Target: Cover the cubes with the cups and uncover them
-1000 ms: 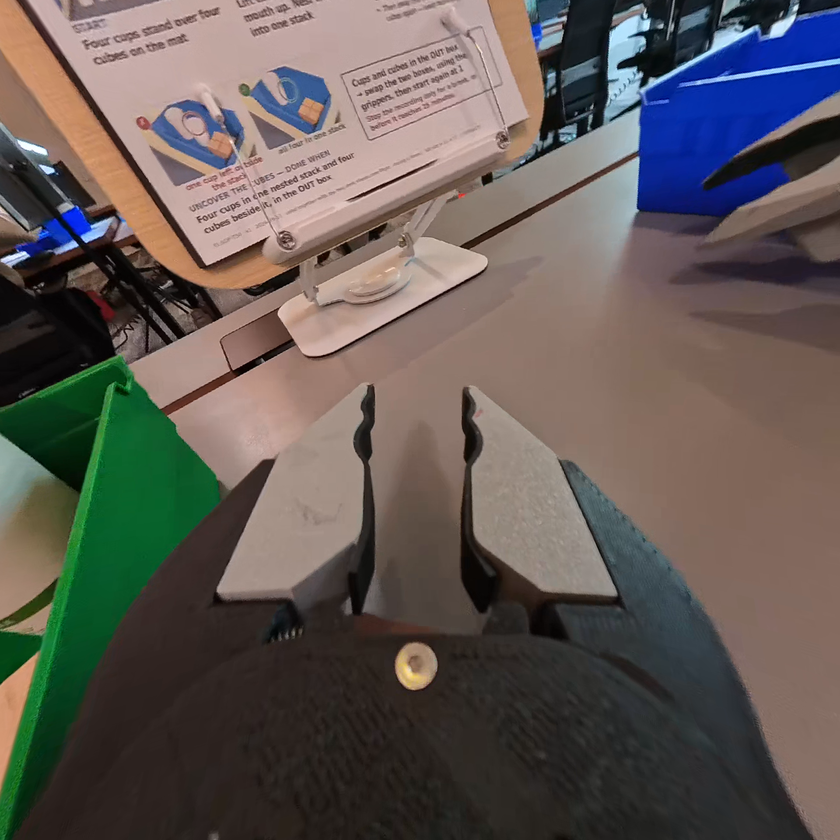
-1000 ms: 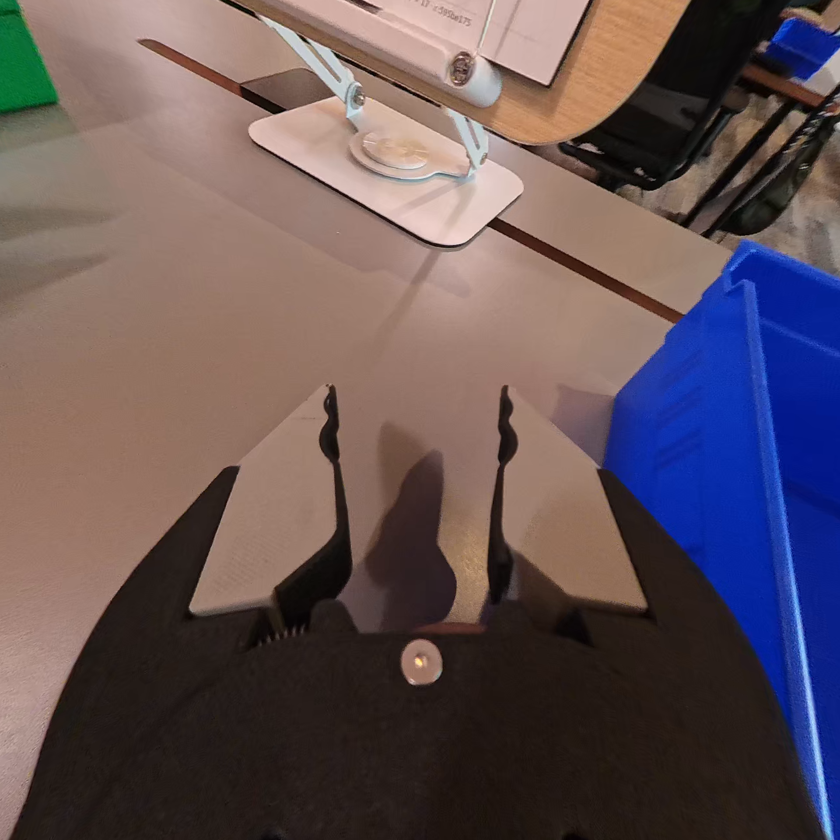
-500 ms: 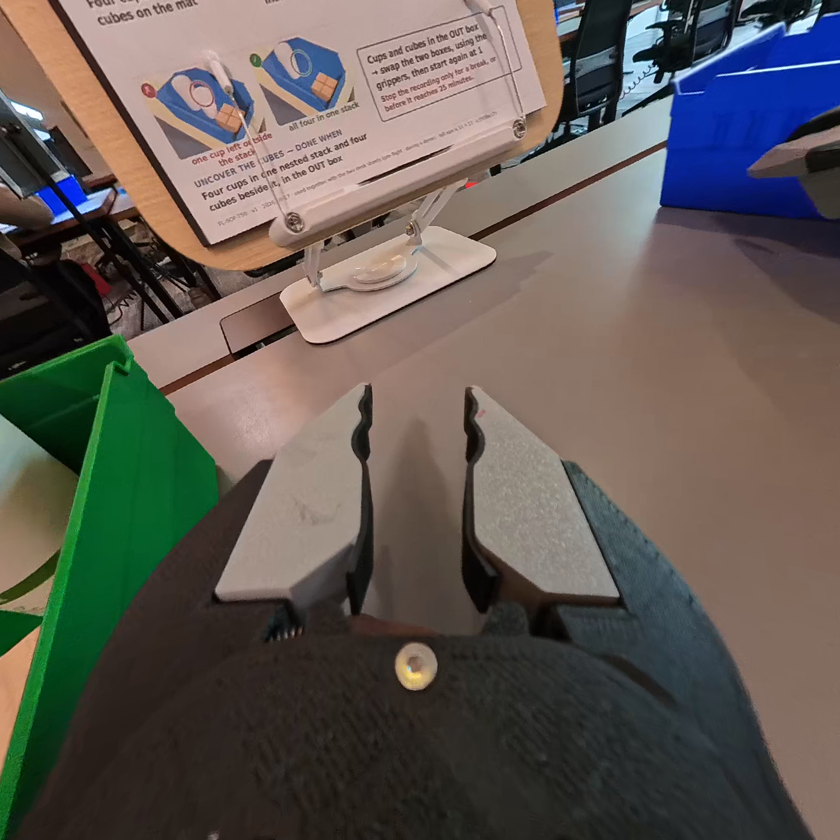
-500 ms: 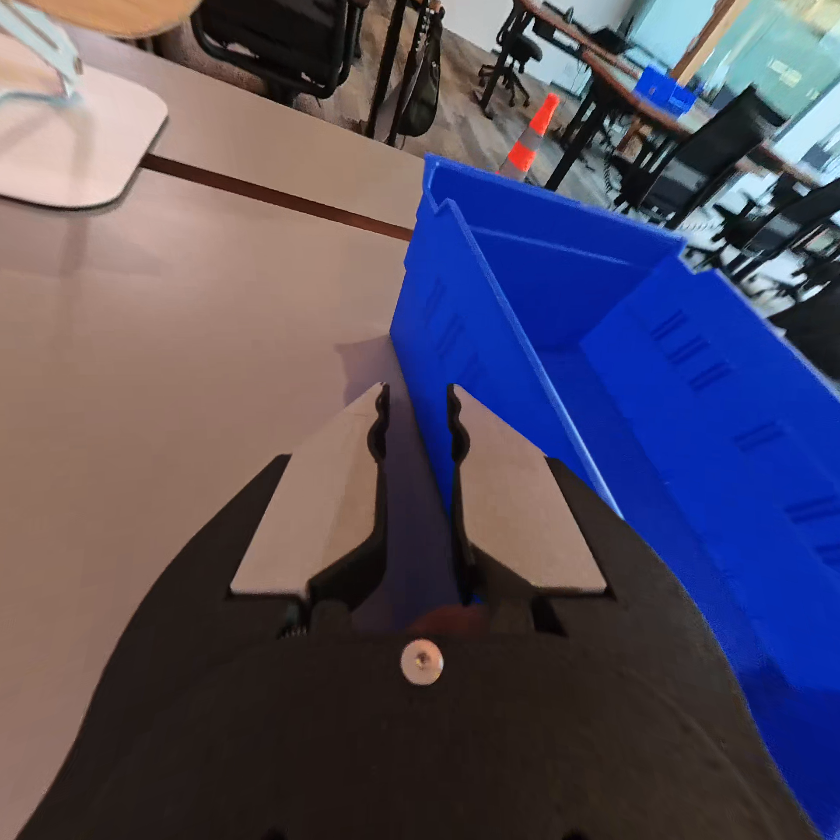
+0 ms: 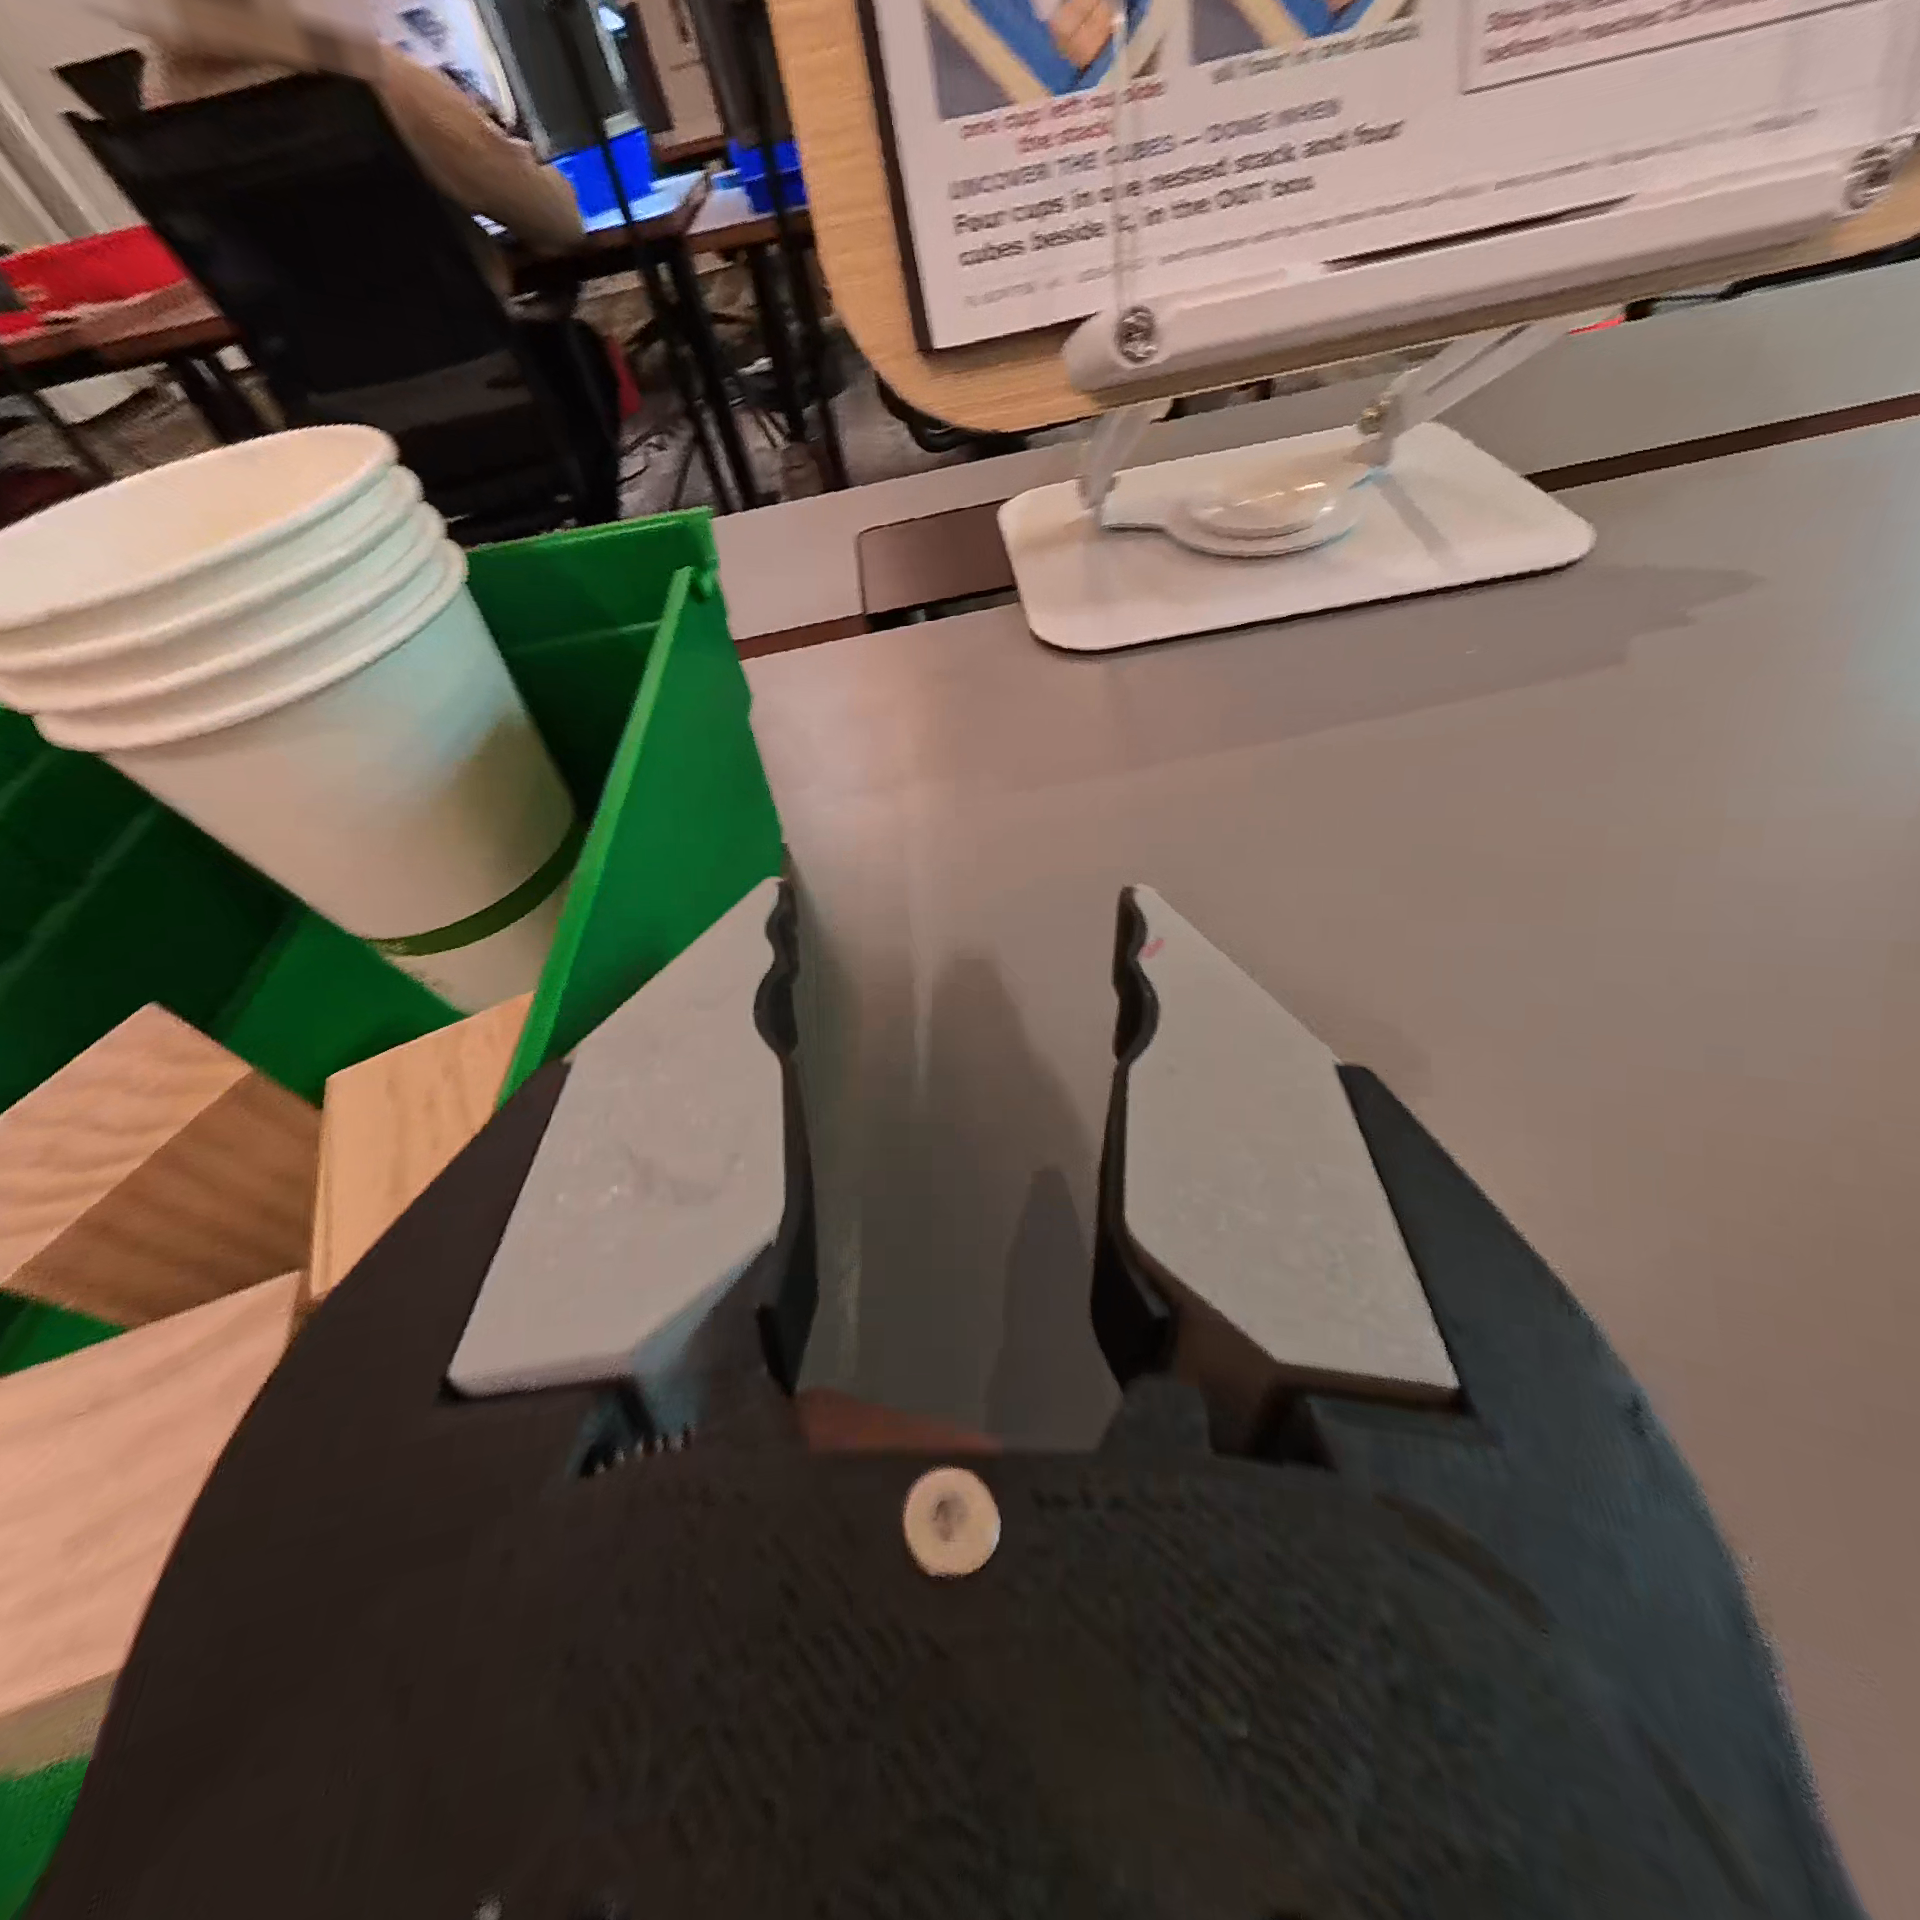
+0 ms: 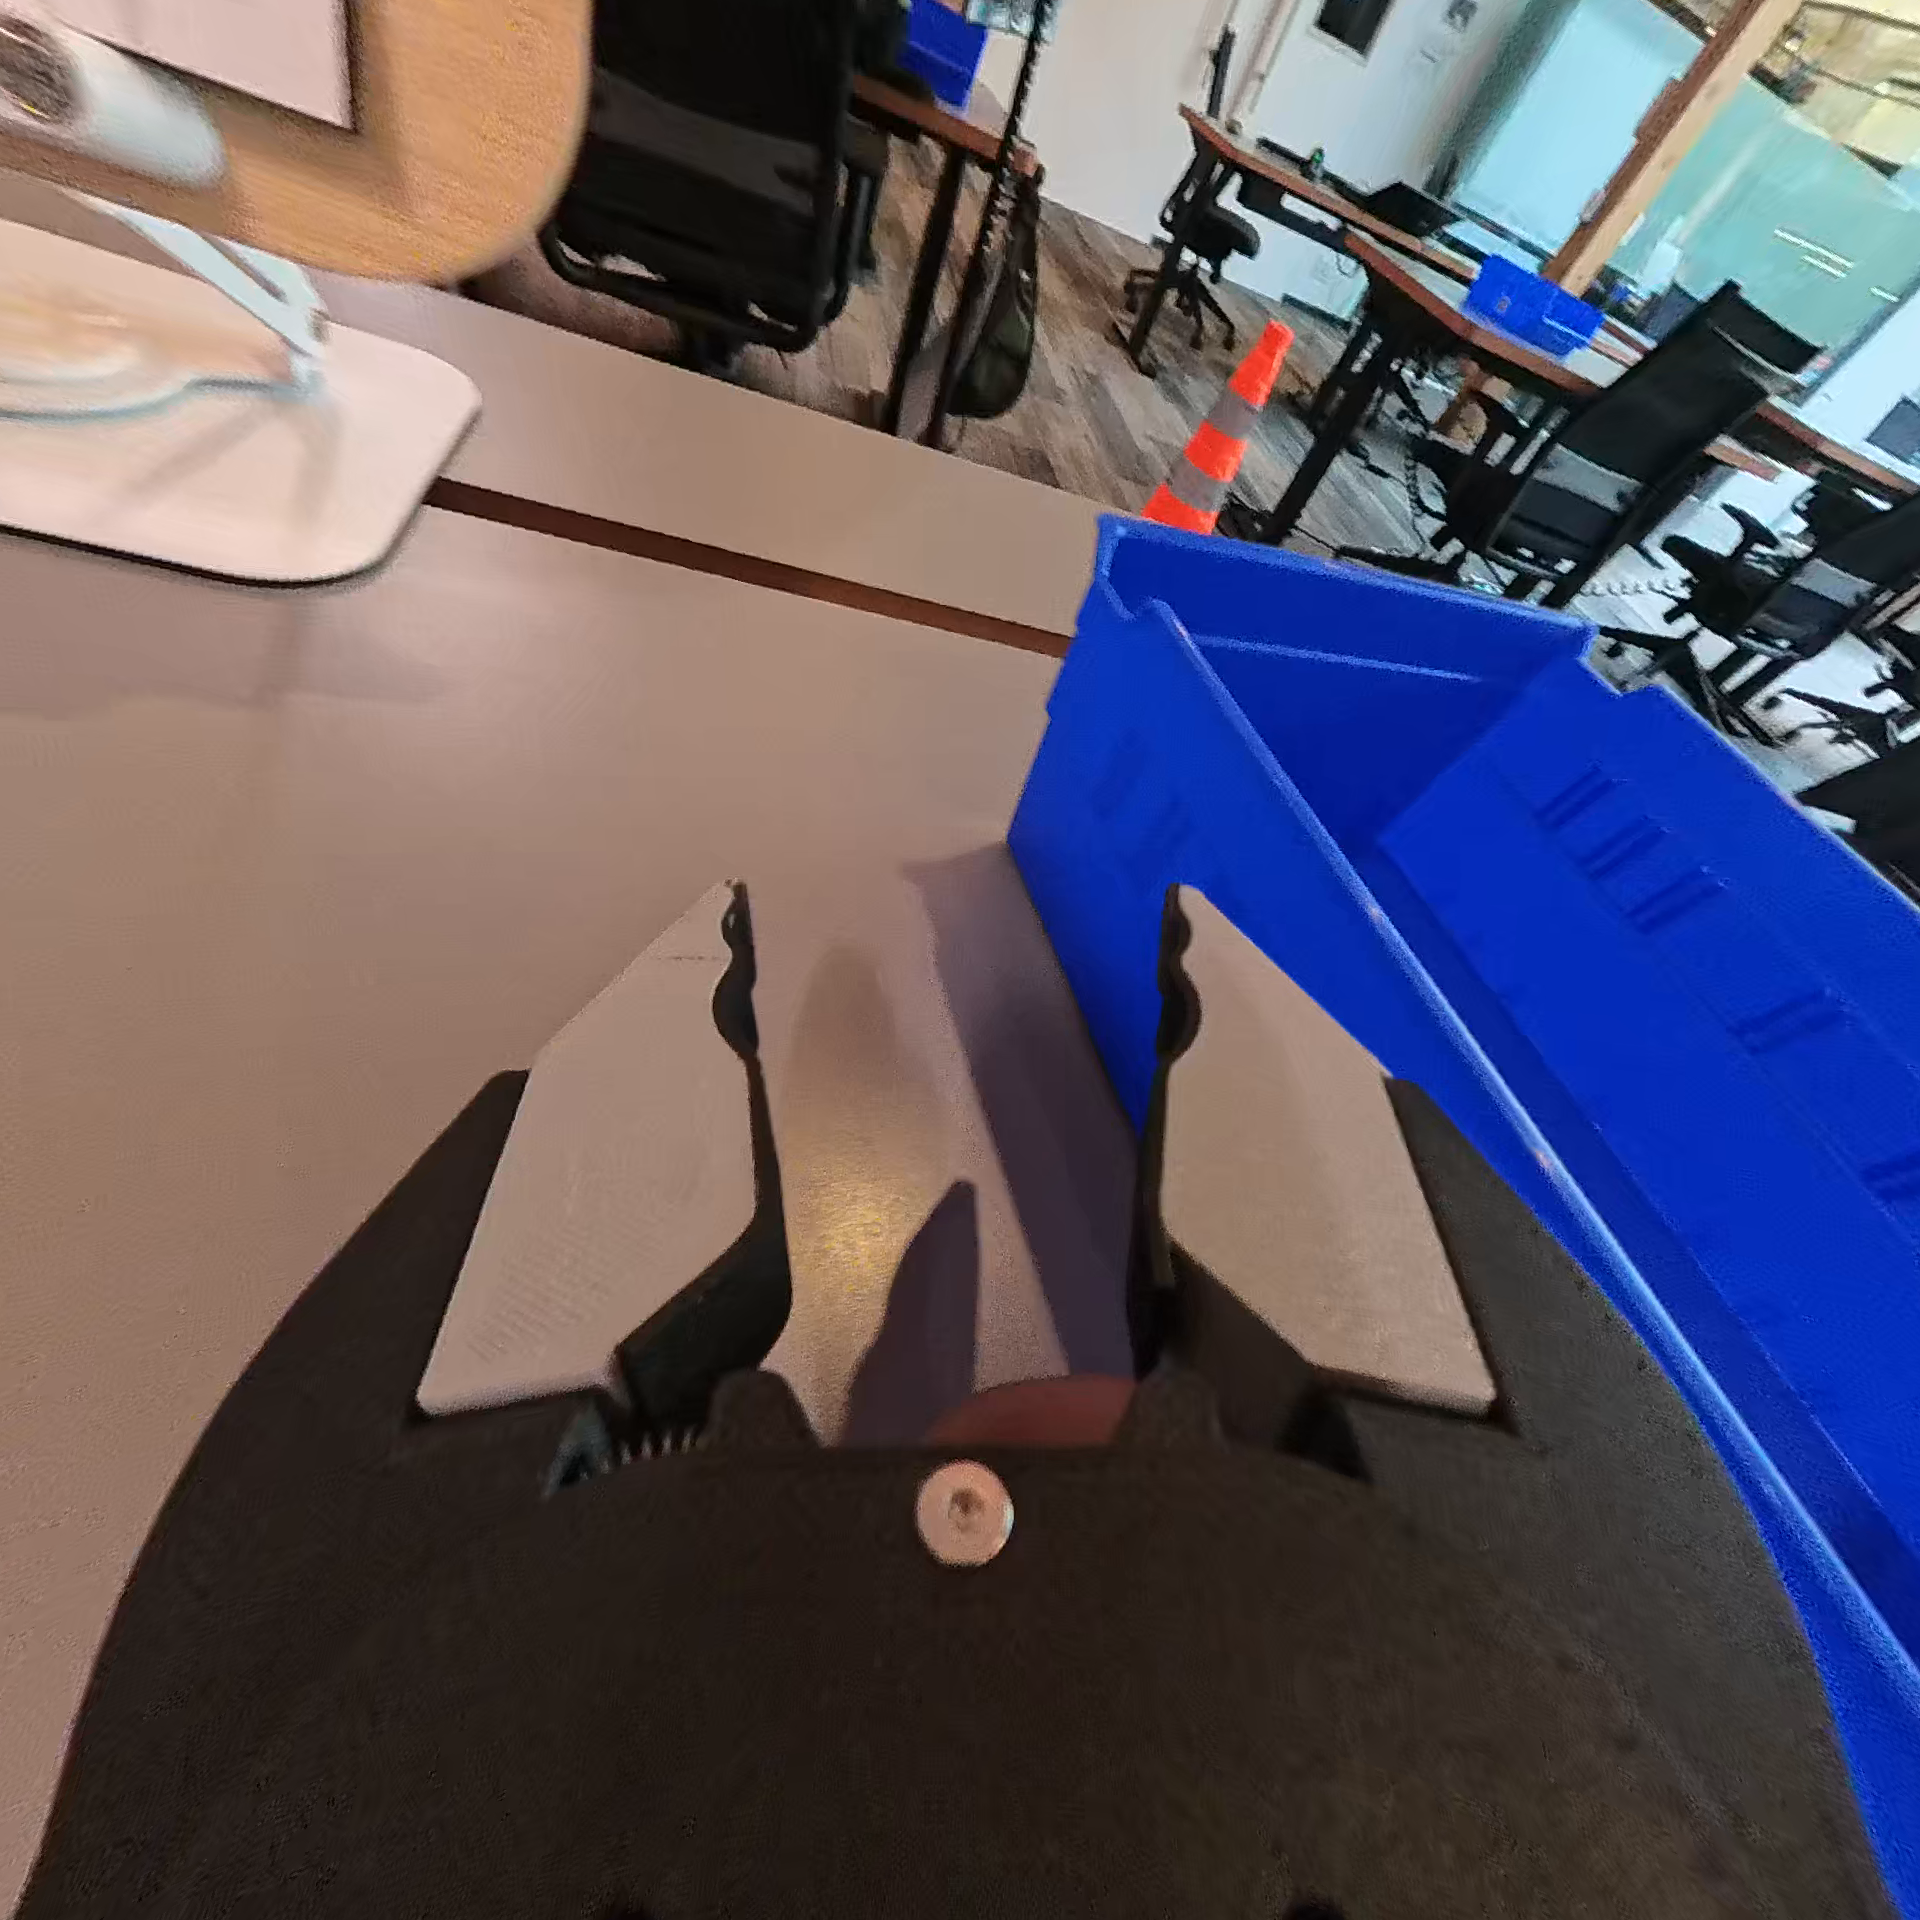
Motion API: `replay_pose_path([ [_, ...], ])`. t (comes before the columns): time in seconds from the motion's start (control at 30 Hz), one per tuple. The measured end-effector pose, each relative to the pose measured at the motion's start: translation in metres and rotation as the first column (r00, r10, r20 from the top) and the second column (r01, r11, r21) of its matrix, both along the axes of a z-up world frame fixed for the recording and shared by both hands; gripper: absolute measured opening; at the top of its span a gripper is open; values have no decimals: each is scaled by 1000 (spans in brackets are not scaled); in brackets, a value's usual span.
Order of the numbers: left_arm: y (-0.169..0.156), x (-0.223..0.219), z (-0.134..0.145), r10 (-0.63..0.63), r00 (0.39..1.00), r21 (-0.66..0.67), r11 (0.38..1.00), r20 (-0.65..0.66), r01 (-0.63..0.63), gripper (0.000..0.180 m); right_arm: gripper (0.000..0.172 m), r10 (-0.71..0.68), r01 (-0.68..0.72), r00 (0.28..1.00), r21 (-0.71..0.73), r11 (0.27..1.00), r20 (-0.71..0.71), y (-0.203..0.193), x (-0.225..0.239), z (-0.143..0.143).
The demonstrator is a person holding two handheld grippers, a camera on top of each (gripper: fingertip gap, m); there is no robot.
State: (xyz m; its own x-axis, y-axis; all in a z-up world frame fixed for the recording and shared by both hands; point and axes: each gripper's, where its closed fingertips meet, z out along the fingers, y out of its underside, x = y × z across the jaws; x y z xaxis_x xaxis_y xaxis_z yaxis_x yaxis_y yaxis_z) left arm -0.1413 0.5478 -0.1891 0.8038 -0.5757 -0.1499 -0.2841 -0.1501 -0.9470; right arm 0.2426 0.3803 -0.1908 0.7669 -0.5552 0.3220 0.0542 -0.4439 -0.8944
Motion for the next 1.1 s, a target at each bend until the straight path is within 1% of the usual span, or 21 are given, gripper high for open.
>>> replay_pose_path([
  [0.07,3,-5,2,16,1000,3,1000,12,-16,53,77,37,-37,999,12,999,-1,3,-12,4],
  [0.13,13,-15,1,56,998,7,998,6,-56,51,77,66,-67,998,14,998,9,5,-22,6],
  [0.17,18,-19,0,73,997,4,997,8,-73,46,77,79,-79,997,13,997,13,6,-26,6],
  [0.2,23,-22,0,83,996,-5,997,15,-83,49,77,88,-88,996,11,996,17,7,-30,6],
  [0.27,29,-25,1,79,995,-19,997,57,-79,63,77,114,-114,993,5,993,20,10,-38,5],
  [0.33,29,-24,1,51,994,-50,998,93,-47,64,77,135,-135,991,-2,991,25,13,-44,4],
  [0.43,20,-14,3,2,990,-76,997,141,8,66,77,163,-163,986,-13,987,33,16,-51,2],
  [0.47,16,-10,4,-18,990,-68,997,141,28,66,78,173,-173,984,-17,985,32,17,-54,0],
  [0.53,14,-6,6,-21,995,-30,999,98,24,66,79,191,-190,981,-22,981,31,19,-59,-2],
  [0.6,17,-10,6,5,999,8,1000,48,-6,64,79,198,-197,980,-30,980,37,20,-61,-3],
  [0.63,21,-15,5,39,999,9,999,34,-39,59,79,201,-200,979,-31,979,39,21,-63,-3],
  [0.7,26,-19,2,58,998,-15,998,39,-57,48,79,206,-205,978,-32,978,40,21,-65,-3],
  [0.73,28,-21,-2,66,997,-33,997,33,-65,46,79,209,-208,977,-32,978,40,21,-66,-3],
  [0.8,33,-25,-6,92,996,-47,995,7,-91,48,79,215,-214,976,-31,976,39,22,-68,-4],
  [0.9,45,-41,1,190,982,19,982,4,-190,34,79,224,-223,974,-33,974,40,23,-70,-4],
  [0.97,48,-49,6,235,971,34,971,32,-236,33,79,229,-228,972,-37,973,42,23,-72,-5],
  [1.0,49,-52,6,254,967,40,966,33,-255,34,79,231,-230,972,-39,972,43,23,-73,-5],
  [1.03,50,-54,7,268,963,48,962,32,-269,39,79,233,-231,971,-42,972,44,23,-74,-6],
  [1.07,49,-52,9,257,966,55,964,35,-258,43,79,234,-233,971,-44,972,45,24,-74,-6],
  [1.1,47,-48,10,236,971,61,969,42,-238,52,79,236,-234,971,-47,971,46,24,-74,-7],
])
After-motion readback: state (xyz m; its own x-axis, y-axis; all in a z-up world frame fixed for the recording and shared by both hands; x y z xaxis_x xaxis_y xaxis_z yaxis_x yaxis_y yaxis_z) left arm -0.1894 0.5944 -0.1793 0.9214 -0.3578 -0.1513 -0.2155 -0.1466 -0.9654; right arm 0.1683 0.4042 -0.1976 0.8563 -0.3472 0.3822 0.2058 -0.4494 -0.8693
